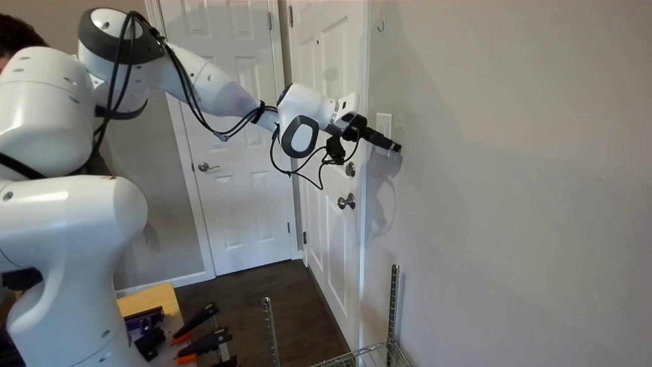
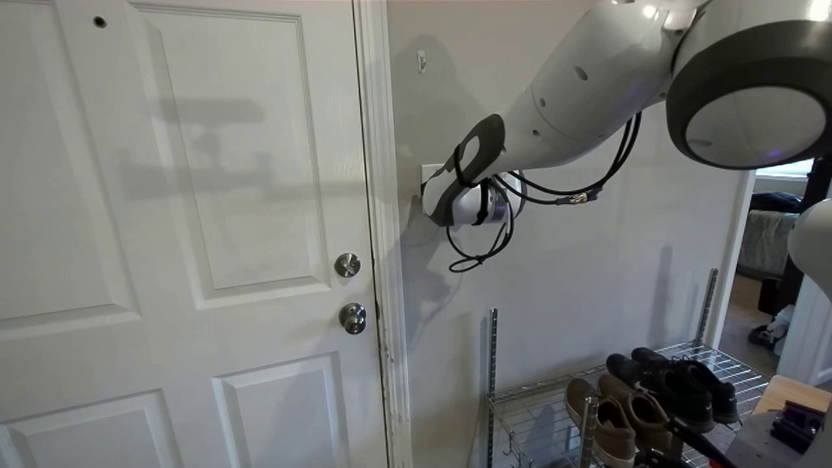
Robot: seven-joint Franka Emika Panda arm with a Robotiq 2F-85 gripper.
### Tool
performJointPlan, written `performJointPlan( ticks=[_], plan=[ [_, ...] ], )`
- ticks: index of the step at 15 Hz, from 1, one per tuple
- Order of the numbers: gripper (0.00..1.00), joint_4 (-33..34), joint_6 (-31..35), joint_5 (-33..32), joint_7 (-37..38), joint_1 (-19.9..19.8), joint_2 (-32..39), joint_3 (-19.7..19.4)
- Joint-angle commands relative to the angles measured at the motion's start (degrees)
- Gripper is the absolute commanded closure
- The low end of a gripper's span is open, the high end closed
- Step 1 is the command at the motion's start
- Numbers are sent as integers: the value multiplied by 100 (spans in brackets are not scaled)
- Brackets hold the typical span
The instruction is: Turn off the light
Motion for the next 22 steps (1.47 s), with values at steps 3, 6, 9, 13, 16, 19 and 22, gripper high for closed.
performJointPlan(
  ticks=[3, 6, 9, 13, 16, 19, 22],
  plan=[
    [0, -215, 135, -70, -182, 159, -253, 88],
    [0, -518, 254, 51, -98, 450, -225, 52],
    [0, -785, 400, 125, -53, 704, -189, 41],
    [0, -938, 818, -34, -174, 743, -430, 169],
    [0, -903, 1109, -227, -185, 631, -553, 228],
    [0, -922, 1126, -241, -139, 655, -523, 97],
    [0, -929, 1095, -243, -122, 610, -565, 81]
  ],
)
